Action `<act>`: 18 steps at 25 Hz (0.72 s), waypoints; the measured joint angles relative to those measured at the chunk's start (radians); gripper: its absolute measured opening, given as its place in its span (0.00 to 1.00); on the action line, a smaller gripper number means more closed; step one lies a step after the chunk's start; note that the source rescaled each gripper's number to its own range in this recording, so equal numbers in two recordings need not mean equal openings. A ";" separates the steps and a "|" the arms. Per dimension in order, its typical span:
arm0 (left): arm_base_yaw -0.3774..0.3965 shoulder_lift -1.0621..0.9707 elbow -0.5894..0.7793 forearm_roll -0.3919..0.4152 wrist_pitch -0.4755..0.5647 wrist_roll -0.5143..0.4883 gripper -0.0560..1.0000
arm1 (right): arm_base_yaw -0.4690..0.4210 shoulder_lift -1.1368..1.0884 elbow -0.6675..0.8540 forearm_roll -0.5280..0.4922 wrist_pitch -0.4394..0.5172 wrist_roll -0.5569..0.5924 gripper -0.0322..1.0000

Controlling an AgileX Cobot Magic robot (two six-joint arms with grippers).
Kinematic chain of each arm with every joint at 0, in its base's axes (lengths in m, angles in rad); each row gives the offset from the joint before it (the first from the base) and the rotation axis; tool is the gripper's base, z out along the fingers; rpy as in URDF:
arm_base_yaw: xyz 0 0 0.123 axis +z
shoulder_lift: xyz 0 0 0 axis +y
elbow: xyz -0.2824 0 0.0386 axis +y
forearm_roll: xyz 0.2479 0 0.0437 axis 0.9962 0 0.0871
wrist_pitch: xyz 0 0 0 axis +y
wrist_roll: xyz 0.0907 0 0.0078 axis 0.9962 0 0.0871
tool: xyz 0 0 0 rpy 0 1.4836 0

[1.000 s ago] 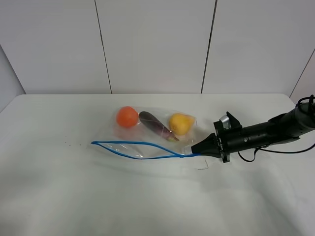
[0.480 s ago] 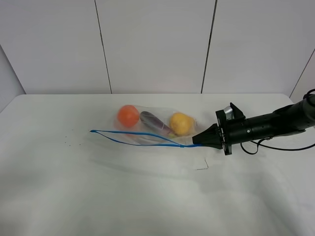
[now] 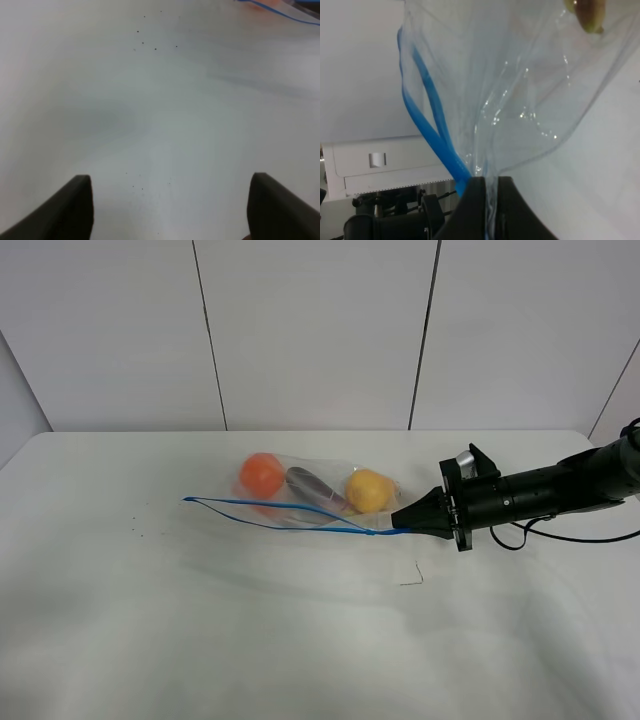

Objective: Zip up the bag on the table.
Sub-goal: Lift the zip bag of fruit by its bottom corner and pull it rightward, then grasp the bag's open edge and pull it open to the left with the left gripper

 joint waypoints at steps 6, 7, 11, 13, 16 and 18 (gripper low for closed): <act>0.000 0.000 0.000 0.000 0.000 0.000 0.99 | 0.000 0.000 0.000 0.000 0.000 0.000 0.03; 0.000 0.000 0.000 0.000 0.000 0.000 0.99 | 0.000 0.000 0.000 0.000 0.000 0.000 0.03; 0.000 0.004 -0.026 -0.003 -0.012 0.000 0.99 | 0.000 0.000 0.000 0.000 0.000 0.000 0.03; 0.000 0.036 -0.065 -0.006 -0.028 0.000 0.99 | 0.000 0.000 0.000 0.000 0.000 0.000 0.03; 0.000 0.111 -0.120 -0.006 -0.094 0.000 0.99 | 0.000 0.000 0.000 0.000 0.000 0.000 0.03; 0.000 0.164 -0.152 -0.011 -0.136 -0.021 0.99 | 0.000 0.000 0.000 0.000 0.000 0.000 0.03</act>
